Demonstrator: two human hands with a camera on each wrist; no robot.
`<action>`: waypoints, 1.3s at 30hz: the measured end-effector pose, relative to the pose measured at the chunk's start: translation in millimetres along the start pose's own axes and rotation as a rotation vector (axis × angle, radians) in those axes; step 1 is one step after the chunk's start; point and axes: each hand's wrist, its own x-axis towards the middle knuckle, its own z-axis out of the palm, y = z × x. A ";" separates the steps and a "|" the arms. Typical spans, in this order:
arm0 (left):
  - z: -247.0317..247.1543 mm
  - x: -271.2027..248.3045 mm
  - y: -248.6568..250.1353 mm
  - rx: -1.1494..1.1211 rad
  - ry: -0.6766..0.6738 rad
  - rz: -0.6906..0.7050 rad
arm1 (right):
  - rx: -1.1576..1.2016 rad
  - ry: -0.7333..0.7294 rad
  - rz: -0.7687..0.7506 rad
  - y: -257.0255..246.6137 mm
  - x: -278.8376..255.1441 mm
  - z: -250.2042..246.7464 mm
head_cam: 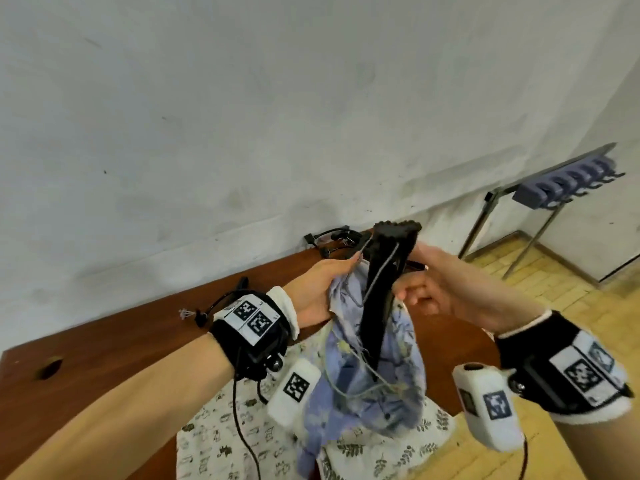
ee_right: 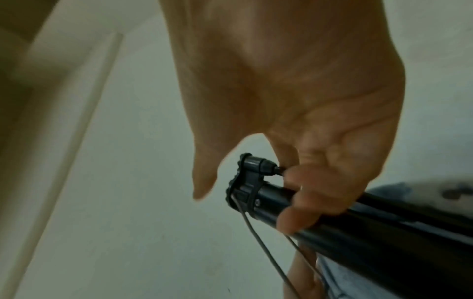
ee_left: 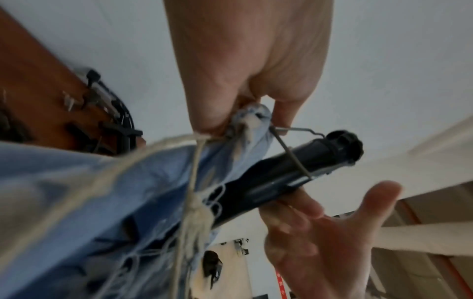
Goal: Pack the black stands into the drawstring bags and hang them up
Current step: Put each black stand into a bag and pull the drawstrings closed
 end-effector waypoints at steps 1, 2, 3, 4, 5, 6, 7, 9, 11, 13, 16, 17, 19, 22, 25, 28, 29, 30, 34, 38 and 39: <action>3.4 1.4 -5.6 -0.005 0.041 -0.010 | -0.199 0.061 -0.052 -0.1 -3.7 6.2; 6.3 2.5 -12.8 0.008 0.061 -0.026 | -0.382 0.144 -0.098 2.3 -4.3 14.2; 8.7 3.8 -20.7 0.019 0.069 -0.050 | -0.514 0.225 -0.144 11.1 -0.1 18.4; 9.6 5.9 -30.3 0.020 0.071 -0.078 | -0.591 0.292 -0.186 23.2 4.8 21.7; 6.2 10.0 -40.7 0.042 0.093 -0.086 | -0.626 0.345 -0.213 37.9 11.7 22.8; 3.0 12.3 -51.1 0.076 0.118 -0.079 | -0.633 0.390 -0.220 54.3 17.5 21.7; -2.4 16.2 -58.8 0.143 0.179 -0.068 | -0.607 0.416 -0.210 71.3 24.2 17.9; -14.6 20.1 -69.9 0.388 0.251 -0.026 | -0.529 0.391 -0.159 101.9 34.0 12.1; -27.6 22.4 -76.7 0.713 0.251 -0.019 | -0.484 0.351 -0.122 129.2 39.3 10.3; -43.1 23.5 -80.3 0.994 0.242 -0.088 | -0.390 0.357 -0.127 149.5 44.4 8.1; -50.1 19.9 -80.4 1.386 0.181 -0.146 | -0.319 0.392 -0.170 153.9 58.5 1.9; -47.4 19.6 -78.8 1.428 0.172 -0.134 | -0.315 0.389 -0.173 150.4 64.5 0.3; -36.8 21.2 -71.8 1.251 0.187 -0.089 | -0.351 0.365 -0.165 143.0 76.7 -1.9; -30.4 27.1 -60.5 1.038 0.177 0.027 | -0.421 0.355 -0.159 139.4 89.9 -0.8; -30.4 27.5 -51.9 0.816 0.056 0.021 | -0.448 0.344 -0.154 148.5 95.9 -0.6; -26.4 28.7 -43.7 0.578 0.086 -0.040 | -0.517 0.236 -0.114 157.5 97.9 -4.6; -28.1 33.4 -42.9 0.634 0.153 -0.007 | -0.525 0.207 -0.090 160.5 98.2 -5.1; -30.2 37.6 -43.6 0.718 0.211 0.020 | -0.572 0.209 -0.059 164.9 97.6 -4.2; -30.8 53.3 -45.7 0.884 0.296 0.067 | -1.201 0.364 0.132 204.0 101.5 0.3; -23.7 60.3 -48.9 0.886 0.255 0.071 | -1.276 0.502 0.148 220.1 103.5 -6.7; -23.1 61.8 -48.6 0.896 0.247 0.062 | -1.273 0.532 0.135 217.1 102.1 -14.0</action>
